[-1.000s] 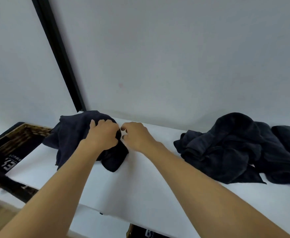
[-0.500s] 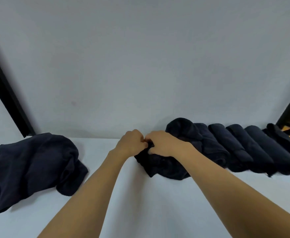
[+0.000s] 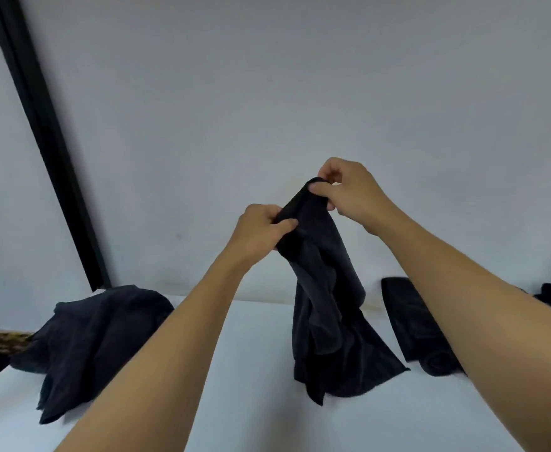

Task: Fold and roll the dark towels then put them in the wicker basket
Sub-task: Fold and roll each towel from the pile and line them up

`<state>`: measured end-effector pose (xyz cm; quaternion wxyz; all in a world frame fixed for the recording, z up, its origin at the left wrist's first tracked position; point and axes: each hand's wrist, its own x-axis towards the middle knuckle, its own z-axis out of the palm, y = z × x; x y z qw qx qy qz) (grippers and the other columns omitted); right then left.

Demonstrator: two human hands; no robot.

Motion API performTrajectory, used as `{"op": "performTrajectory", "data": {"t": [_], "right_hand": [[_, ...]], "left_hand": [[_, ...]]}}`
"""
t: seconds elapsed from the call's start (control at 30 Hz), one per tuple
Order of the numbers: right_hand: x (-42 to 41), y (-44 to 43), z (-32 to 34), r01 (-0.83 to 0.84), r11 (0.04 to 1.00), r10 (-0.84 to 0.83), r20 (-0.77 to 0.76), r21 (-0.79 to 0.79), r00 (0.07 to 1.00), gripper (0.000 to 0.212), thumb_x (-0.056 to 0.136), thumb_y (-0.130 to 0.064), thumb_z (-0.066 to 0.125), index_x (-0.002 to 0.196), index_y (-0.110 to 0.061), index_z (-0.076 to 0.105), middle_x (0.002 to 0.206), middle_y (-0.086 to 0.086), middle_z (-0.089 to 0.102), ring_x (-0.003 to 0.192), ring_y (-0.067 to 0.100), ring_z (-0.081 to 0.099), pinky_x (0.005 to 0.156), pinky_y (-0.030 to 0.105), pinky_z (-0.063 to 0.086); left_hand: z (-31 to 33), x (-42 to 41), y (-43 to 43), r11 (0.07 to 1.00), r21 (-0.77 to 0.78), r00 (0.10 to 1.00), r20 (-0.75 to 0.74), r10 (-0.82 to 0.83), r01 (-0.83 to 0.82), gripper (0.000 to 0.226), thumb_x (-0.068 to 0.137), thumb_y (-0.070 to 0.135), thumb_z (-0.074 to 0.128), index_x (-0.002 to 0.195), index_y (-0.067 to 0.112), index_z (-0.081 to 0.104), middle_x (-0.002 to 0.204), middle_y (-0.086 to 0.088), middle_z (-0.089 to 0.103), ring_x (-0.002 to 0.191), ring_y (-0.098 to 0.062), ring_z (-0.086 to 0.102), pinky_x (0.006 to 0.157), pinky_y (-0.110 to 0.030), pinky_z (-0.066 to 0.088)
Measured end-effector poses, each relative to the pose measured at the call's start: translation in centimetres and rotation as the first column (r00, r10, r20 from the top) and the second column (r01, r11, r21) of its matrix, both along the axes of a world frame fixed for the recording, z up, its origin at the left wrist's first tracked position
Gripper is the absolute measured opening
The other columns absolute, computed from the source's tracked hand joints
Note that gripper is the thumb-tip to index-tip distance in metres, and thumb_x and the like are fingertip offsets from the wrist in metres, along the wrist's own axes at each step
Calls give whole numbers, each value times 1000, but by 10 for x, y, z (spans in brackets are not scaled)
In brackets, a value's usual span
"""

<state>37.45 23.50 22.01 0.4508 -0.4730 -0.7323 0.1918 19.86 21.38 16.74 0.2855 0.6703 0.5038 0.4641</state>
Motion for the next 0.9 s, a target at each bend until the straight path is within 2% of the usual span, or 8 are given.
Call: {"op": "performTrajectory", "data": {"t": [0.23,0.37,0.47,0.57,0.67,0.77,0.83,0.9], "right_hand": [[16,-3,43,25,999,-21,-173,25,985,18,86,-18,65,77,-18,50,60,-4,48,46,8,39,42,16,31],[29,0,51,78,996,-70,-144,50,987,18,84,-20,69,78,-18,52,65,-2,52,52,9,43,50,21,33],[38,3,49,137,986,-131,-69,96,989,12,86,-20,68,88,-16,56,74,3,58,64,14,51,56,24,38],[45,4,46,223,956,-246,104,190,964,9,92,-23,62,100,-20,63,87,1,63,82,16,56,69,26,41],[56,7,47,295,922,-348,202,251,915,12,94,-24,59,101,-21,68,99,0,64,90,16,53,77,27,39],[74,9,48,382,893,-426,174,237,888,13,95,-23,57,101,-21,67,104,1,66,90,17,54,76,29,40],[88,9,46,438,871,-478,179,221,860,13,95,-24,56,103,-21,66,107,3,64,90,19,52,75,30,40],[102,8,42,508,836,-546,240,206,802,14,96,-23,54,104,-20,65,105,6,63,87,22,51,73,32,41]], "left_hand": [[47,-22,-2,991,128,998,-41,39,-33,14,92,23,63,89,14,73,85,-3,74,83,-20,71,77,-33,59],[65,-31,2,984,158,951,-281,130,-88,18,92,20,61,85,8,71,70,2,61,65,-12,55,65,-26,45],[71,-34,4,984,149,951,-278,137,-98,15,97,22,55,94,16,68,81,0,66,77,-15,63,73,-29,51],[74,-28,4,969,218,958,-235,165,-114,14,98,24,53,98,21,66,80,-2,67,73,-13,61,65,-20,44],[76,-28,0,975,213,882,-443,159,-68,8,94,24,59,95,21,67,76,4,62,72,-8,58,60,-15,39],[69,-42,-2,997,-20,712,-701,37,-72,19,85,11,62,67,17,58,65,4,56,66,-15,63,59,-19,45],[61,-55,-1,986,-49,674,-735,72,-159,19,83,8,58,64,10,56,63,-2,57,62,-20,63,60,-26,47],[57,-65,-1,975,34,733,-654,188,-220,15,85,9,54,76,3,64,70,-7,64,66,-24,63,64,-30,50]]}}
